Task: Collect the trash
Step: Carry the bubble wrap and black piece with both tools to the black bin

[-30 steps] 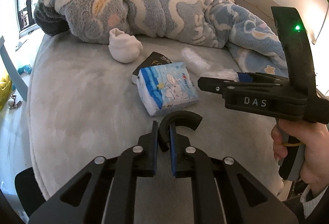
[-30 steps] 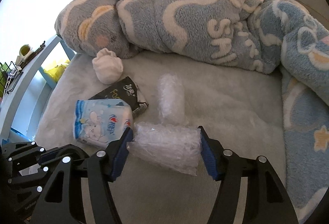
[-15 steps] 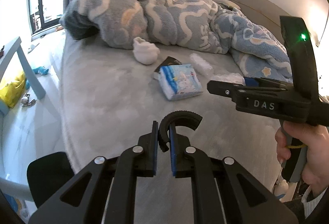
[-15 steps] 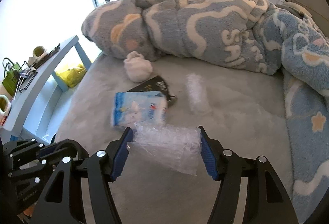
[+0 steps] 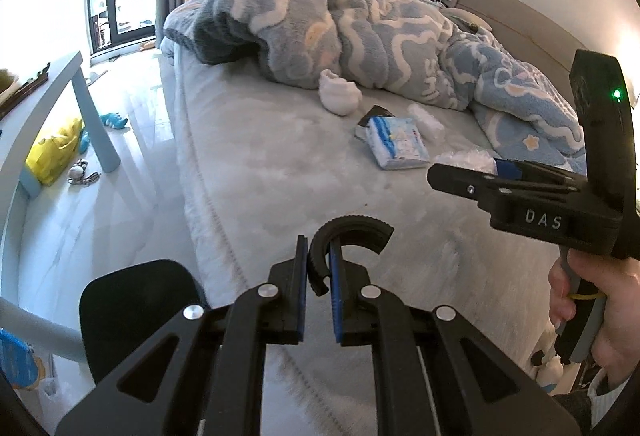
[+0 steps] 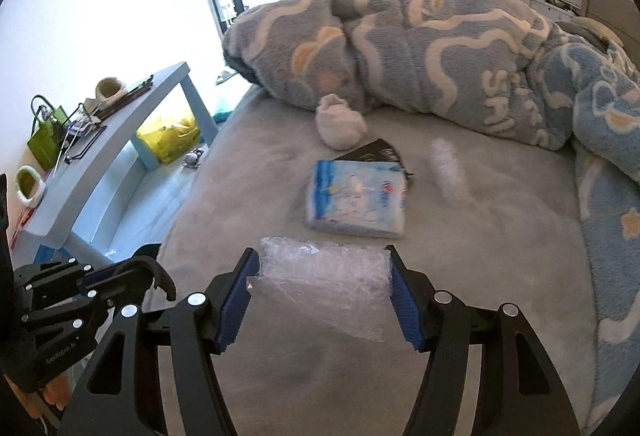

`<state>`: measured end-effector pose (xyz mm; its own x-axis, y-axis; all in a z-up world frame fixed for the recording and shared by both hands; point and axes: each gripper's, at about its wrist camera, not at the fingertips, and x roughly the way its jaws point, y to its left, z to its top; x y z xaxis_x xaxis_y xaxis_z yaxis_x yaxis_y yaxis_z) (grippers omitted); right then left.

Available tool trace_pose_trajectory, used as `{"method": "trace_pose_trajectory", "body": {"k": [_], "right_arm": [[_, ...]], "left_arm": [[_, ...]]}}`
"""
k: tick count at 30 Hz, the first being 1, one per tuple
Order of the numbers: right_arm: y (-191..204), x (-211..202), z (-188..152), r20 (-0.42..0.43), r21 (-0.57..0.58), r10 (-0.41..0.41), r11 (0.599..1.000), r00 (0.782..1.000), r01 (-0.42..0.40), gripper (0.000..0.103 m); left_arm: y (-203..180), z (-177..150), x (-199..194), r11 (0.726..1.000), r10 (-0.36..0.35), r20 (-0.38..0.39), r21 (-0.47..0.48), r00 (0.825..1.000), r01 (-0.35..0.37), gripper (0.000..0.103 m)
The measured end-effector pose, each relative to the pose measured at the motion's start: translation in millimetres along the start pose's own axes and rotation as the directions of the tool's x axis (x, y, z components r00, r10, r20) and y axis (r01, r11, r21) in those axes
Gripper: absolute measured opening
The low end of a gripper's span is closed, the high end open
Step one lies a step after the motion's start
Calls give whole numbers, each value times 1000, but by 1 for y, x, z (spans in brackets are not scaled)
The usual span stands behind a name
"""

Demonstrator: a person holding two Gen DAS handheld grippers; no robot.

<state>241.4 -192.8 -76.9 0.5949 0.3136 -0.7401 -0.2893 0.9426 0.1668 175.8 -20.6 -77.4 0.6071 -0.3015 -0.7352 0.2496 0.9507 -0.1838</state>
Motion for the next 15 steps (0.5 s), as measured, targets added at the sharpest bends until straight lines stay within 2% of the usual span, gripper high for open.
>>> {"method": "trace_pose_trajectory", "body": {"k": [15], "right_arm": [[59,2,3,3,-57,59,997,998,-58,64]], "left_arm": [[49,-18,-27,997,65,2,-31,998,-65,11]]}}
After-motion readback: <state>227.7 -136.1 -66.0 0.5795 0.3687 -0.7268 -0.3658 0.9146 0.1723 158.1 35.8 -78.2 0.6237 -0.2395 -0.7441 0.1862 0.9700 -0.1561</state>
